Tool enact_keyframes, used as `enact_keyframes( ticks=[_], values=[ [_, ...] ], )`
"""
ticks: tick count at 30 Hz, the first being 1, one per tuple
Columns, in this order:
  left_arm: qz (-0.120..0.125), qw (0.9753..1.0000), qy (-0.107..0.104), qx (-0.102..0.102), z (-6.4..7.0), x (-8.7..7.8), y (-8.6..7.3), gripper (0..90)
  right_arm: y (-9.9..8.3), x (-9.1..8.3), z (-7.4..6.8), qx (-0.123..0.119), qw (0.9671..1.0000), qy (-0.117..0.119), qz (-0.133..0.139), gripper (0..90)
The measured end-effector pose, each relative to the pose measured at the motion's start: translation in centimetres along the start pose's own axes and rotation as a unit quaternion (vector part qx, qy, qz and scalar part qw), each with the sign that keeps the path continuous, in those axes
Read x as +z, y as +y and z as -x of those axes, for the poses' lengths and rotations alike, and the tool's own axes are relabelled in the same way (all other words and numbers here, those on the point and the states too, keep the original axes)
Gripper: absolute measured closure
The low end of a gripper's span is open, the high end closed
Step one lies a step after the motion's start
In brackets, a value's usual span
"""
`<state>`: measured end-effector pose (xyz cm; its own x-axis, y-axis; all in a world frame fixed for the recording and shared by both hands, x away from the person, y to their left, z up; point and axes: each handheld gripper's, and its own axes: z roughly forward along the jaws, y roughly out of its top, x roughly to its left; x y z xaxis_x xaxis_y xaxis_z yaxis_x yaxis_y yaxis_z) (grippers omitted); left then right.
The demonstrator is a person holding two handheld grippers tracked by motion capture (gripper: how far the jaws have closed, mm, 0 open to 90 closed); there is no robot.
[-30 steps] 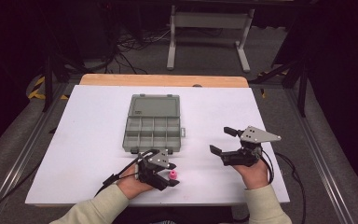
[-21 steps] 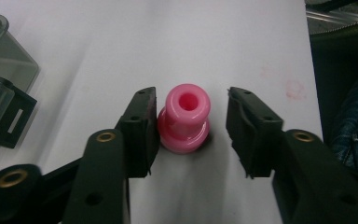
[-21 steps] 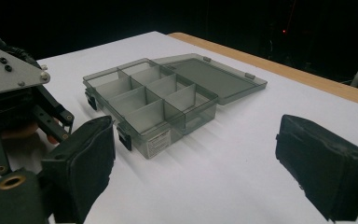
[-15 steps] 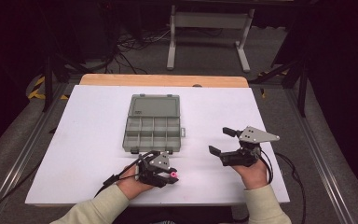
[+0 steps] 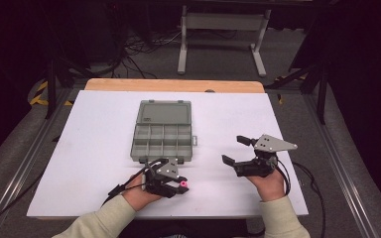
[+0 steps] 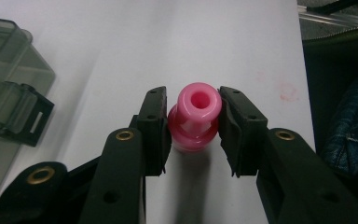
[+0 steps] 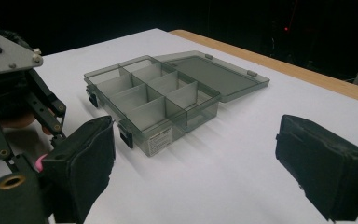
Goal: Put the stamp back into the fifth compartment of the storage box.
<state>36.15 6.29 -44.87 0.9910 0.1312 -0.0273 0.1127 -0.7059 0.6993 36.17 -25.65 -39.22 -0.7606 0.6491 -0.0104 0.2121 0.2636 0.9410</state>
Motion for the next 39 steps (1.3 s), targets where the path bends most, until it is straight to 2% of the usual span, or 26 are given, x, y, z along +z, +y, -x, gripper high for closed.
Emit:
enact_keyframes(
  ticks=[11,25,39],
  values=[
    [0.013,0.9999,0.002,-0.008,-0.5,-1.7,0.2,63.8,0.0,0.1,0.0,-0.001,1.0000,0.001,-0.002,12.5],
    [0.028,0.9992,0.021,-0.020,-1.7,-4.5,0.2,63.8,-0.2,0.2,0.0,0.000,1.0000,0.003,-0.007,12.5],
    [0.052,0.9968,0.043,-0.044,-2.9,-7.3,-0.4,63.8,-0.5,0.6,0.0,0.004,0.9999,0.005,-0.015,12.5]
  ],
)
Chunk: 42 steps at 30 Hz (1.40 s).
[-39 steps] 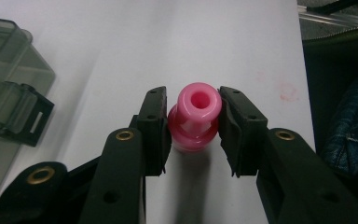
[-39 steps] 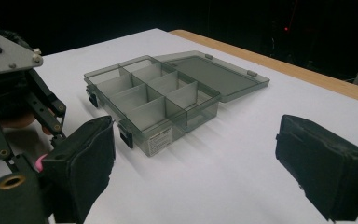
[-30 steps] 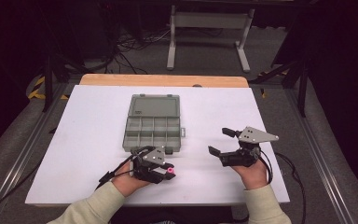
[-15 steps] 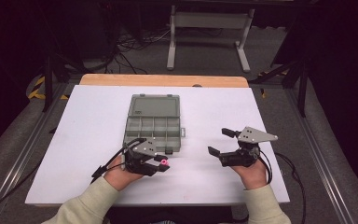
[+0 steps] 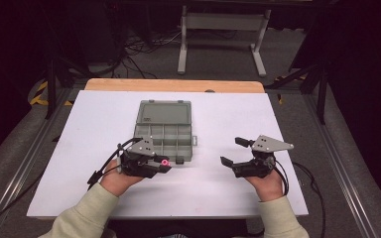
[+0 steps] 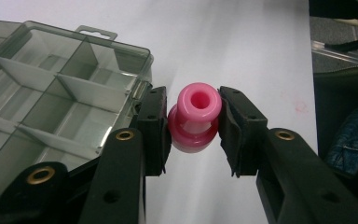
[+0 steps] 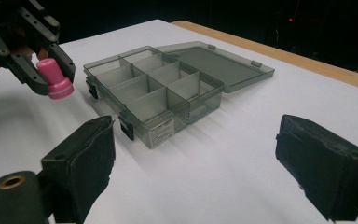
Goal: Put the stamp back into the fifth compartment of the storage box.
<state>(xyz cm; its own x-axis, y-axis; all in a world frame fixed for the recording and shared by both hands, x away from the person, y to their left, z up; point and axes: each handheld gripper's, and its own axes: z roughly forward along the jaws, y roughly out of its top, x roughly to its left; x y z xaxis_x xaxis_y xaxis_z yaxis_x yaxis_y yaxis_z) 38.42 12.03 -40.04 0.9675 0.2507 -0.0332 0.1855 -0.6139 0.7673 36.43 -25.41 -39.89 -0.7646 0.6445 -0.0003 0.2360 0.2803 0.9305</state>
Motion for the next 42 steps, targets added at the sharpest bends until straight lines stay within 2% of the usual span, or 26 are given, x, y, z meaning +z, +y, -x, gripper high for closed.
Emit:
enact_keyframes(
  ticks=[6,15,20,30,34,42],
  values=[
    [0.003,0.9999,0.012,-0.008,-0.6,-0.9,-0.3,63.8,-0.1,0.2,0.0,0.000,1.0000,0.000,-0.004,12.5],
    [0.005,0.9996,0.021,-0.018,-1.2,-1.3,-0.6,63.8,-0.3,0.2,0.2,0.003,1.0000,0.000,-0.007,12.5],
    [0.007,0.9988,0.035,-0.032,-1.8,-2.0,-1.0,63.8,-0.4,0.3,0.2,0.003,0.9999,0.000,-0.010,12.5],
    [0.007,0.9953,0.070,-0.067,-3.0,-3.0,-1.8,63.9,-0.5,0.5,0.2,0.003,0.9999,0.002,-0.015,12.4],
    [0.010,0.9940,0.076,-0.078,-3.4,-3.3,-2.1,63.8,-0.6,0.5,0.2,0.005,0.9999,0.003,-0.016,12.4],
    [0.007,0.9900,0.097,-0.102,-4.2,-3.8,-2.7,63.8,-0.7,0.6,0.3,0.005,0.9998,0.003,-0.019,12.4]
  ],
)
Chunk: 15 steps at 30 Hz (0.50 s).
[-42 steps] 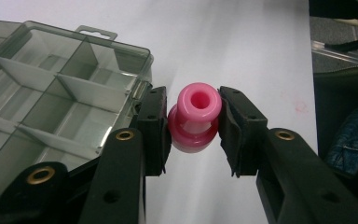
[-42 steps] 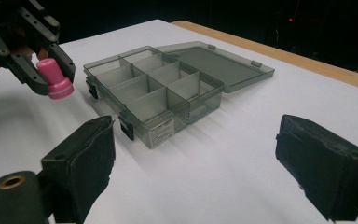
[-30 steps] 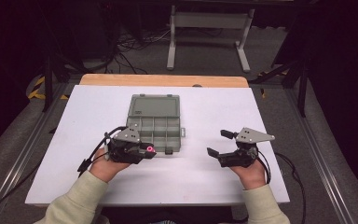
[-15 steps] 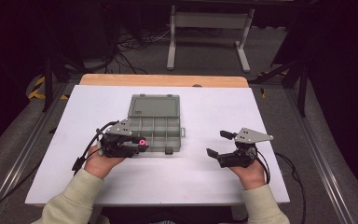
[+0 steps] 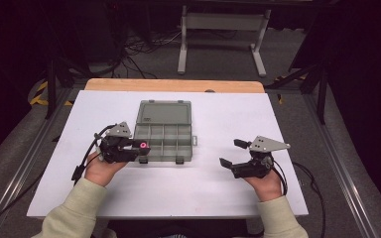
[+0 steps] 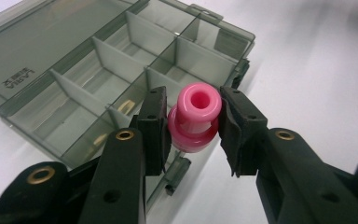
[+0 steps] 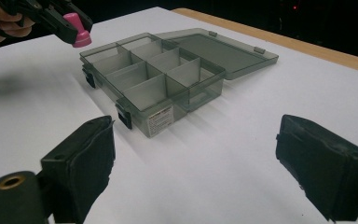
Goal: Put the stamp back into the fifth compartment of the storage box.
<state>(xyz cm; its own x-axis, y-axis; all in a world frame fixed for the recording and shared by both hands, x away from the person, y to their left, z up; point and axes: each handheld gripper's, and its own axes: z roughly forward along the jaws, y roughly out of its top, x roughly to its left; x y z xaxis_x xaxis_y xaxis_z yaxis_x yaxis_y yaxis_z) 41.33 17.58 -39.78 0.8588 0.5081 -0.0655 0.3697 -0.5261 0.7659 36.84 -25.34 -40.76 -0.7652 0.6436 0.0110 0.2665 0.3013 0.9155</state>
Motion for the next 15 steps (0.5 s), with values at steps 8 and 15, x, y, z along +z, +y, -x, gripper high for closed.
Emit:
enact_keyframes(
  ticks=[8,15],
  values=[
    [-0.003,0.9994,0.026,-0.022,-0.70,-0.08,-0.33,63.8,-0.02,0.05,-0.01,0.000,1.0000,0.001,-0.001,12.3],
    [-0.006,0.9982,0.046,-0.039,-1.07,-0.02,-0.54,63.9,-0.03,0.07,-0.02,0.000,1.0000,0.001,-0.001,12.3]
  ],
)
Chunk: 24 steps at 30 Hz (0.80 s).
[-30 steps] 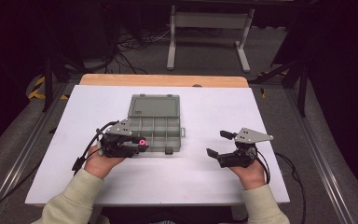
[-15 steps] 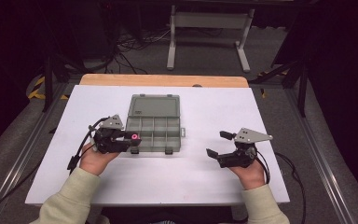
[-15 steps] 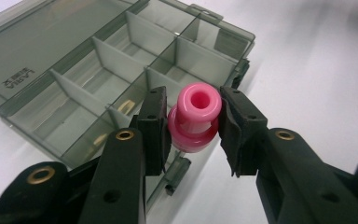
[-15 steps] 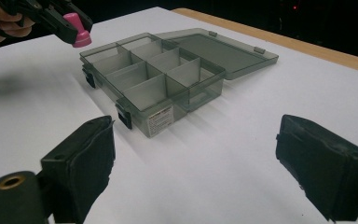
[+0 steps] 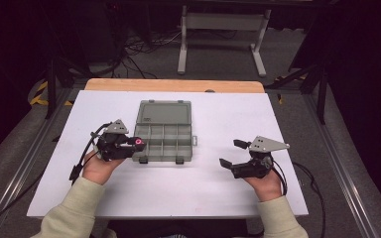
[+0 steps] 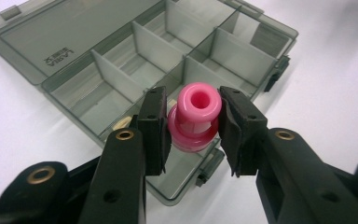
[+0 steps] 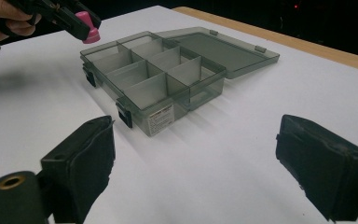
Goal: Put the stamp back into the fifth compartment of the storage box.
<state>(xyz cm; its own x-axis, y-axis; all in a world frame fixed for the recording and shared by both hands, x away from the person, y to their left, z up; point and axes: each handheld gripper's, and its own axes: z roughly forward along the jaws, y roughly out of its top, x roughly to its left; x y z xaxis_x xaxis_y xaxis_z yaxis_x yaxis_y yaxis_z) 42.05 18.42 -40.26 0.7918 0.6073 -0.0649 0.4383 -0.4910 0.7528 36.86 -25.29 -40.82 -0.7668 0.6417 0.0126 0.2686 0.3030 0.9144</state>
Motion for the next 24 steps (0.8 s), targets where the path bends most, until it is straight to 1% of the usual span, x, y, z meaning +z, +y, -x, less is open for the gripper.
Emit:
enact_keyframes(
  ticks=[3,4,5,7,8,10,12,17,24],
  values=[
    [0.000,0.9999,0.008,-0.008,-0.3,0.0,-0.1,63.9,0.0,0.0,0.0,0.000,1.0000,0.000,0.000,12.3],
    [0.001,0.9998,0.010,-0.014,-0.4,0.0,-0.1,63.9,0.0,0.0,0.0,-0.002,1.0000,0.000,-0.001,12.3],
    [0.001,0.9998,0.012,-0.014,-0.5,0.0,-0.1,63.8,0.0,0.0,0.0,-0.002,1.0000,0.000,-0.001,12.4],
    [0.000,0.9996,0.018,-0.023,-0.6,0.1,-0.2,63.8,0.0,0.0,0.0,-0.001,1.0000,0.000,-0.001,12.4],
    [-0.001,0.9995,0.020,-0.024,-0.6,0.1,-0.2,63.8,0.0,0.0,0.0,-0.002,1.0000,0.000,-0.001,12.4],
    [-0.001,0.9991,0.026,-0.033,-0.8,0.2,-0.3,63.8,0.0,0.0,0.0,-0.002,1.0000,0.000,-0.001,12.4],
    [-0.002,0.9989,0.027,-0.039,-0.8,0.2,-0.3,63.8,0.0,0.0,0.0,-0.001,1.0000,0.000,-0.001,12.3],
    [-0.005,0.9989,0.026,-0.038,-0.9,0.5,-0.4,63.8,0.0,0.1,0.0,-0.002,1.0000,0.001,-0.001,12.3],
    [-0.020,0.9989,0.028,-0.033,-0.9,1.6,-0.6,63.8,0.0,0.0,0.0,0.000,1.0000,0.003,0.000,12.4]
  ],
)
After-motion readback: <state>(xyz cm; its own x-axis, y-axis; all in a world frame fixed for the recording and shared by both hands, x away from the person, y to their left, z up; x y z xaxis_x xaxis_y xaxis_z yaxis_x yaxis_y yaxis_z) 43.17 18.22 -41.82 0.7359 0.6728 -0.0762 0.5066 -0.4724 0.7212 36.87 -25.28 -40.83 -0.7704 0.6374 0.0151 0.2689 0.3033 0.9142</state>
